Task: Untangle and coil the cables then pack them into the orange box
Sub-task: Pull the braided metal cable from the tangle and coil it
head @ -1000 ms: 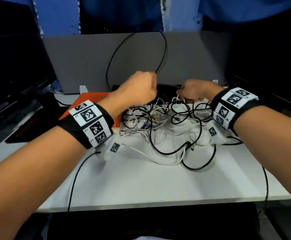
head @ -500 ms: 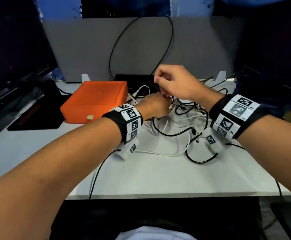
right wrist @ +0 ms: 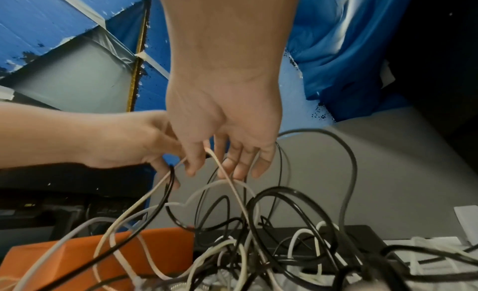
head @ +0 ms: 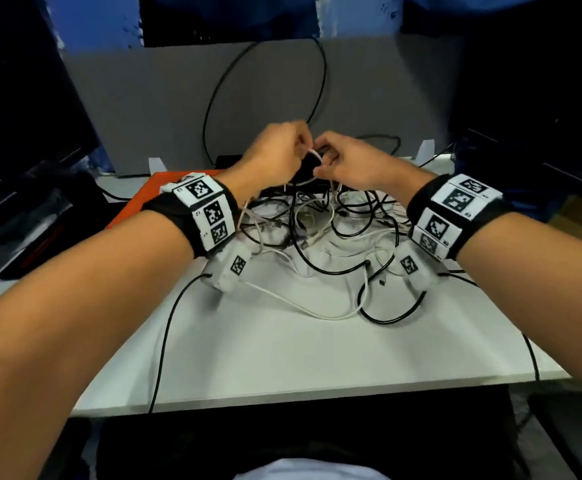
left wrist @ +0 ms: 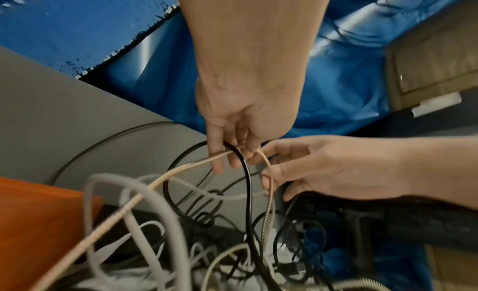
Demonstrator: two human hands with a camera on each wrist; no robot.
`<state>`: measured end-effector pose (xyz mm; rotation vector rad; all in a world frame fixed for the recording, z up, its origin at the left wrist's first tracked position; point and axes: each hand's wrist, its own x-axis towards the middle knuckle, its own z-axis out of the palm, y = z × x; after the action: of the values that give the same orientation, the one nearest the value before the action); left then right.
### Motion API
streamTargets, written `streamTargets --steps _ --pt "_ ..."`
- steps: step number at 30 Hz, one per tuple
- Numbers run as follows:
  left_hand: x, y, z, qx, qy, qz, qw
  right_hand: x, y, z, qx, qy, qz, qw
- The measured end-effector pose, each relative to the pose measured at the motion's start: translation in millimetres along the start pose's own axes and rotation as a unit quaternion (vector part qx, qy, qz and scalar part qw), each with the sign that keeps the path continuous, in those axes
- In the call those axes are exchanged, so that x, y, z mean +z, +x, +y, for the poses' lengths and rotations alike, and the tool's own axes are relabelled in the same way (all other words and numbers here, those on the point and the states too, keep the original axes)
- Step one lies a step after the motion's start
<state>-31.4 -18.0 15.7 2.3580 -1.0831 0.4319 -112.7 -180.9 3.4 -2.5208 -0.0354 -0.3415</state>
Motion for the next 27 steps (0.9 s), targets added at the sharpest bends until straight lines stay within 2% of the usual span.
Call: streamTargets --steps 3,6,9,11,12,14,16,18,19,21,22,23,25,26,27 --pt "-19.9 15.3 10.7 -0.001 -0.08 0.088 0.993 -6.1 6.7 -6.3 -0.006 -0.038 0.058 0.998" --pt "-45.7 20.7 20.6 -0.024 -0.165 0.161 0.973 -22.1 13.9 -1.2 0.012 -0.057 0.118 0.991" --pt "-59.0 14.7 22.4 -0.052 -0.212 0.162 0.962 -44.5 20.3 5.3 0.053 -0.15 0.132 0.978" --pt "-61.5 9.9 19.4 -0.075 -0.27 0.091 0.956 -63.0 25.9 4.3 0.071 -0.194 0.164 0.965" --pt "-61.4 6.8 17.1 -0.089 -0.305 0.024 0.948 -74.8 29.4 1.9 0.076 -0.187 0.188 0.961" --pt "-57.5 -0.1 11.1 -0.115 -0.308 -0.125 0.936 -101.5 34.6 -7.2 0.071 -0.114 0.26 0.956" --pt "-50.7 -8.7 4.4 -0.129 -0.234 -0.239 0.934 -126.2 38.5 -19.6 0.029 0.005 0.312 0.95" --pt "-43.6 -14.2 -1.4 -0.132 -0.187 -0.297 0.927 -139.1 36.1 -35.7 -0.043 0.118 0.298 0.946" --pt "-42.5 -14.6 -2.9 -0.132 -0.183 -0.299 0.927 -140.7 33.8 -43.7 -0.071 0.151 0.278 0.946" --pt "-44.9 -7.1 -5.2 -0.14 -0.202 -0.237 0.94 -139.2 28.3 -55.9 -0.1 0.19 0.26 0.941" --pt "-48.3 -0.2 -5.2 -0.15 -0.24 -0.169 0.944 -140.2 26.3 -58.5 -0.104 0.192 0.264 0.94" --pt "-54.4 7.0 -4.4 -0.168 -0.302 -0.077 0.935 -141.7 25.1 -58.1 -0.092 0.169 0.266 0.944" --pt "-76.1 17.2 -3.0 -0.183 -0.433 0.131 0.873 -147.1 22.3 -49.8 -0.017 0.018 0.228 0.973" --pt "-88.9 18.7 -2.4 -0.161 -0.444 0.215 0.855 -146.3 19.3 -45.1 0.039 -0.091 0.171 0.98" --pt "-98.1 19.2 -1.0 -0.13 -0.426 0.266 0.855 -142.3 14.8 -41.7 0.092 -0.189 0.106 0.972"
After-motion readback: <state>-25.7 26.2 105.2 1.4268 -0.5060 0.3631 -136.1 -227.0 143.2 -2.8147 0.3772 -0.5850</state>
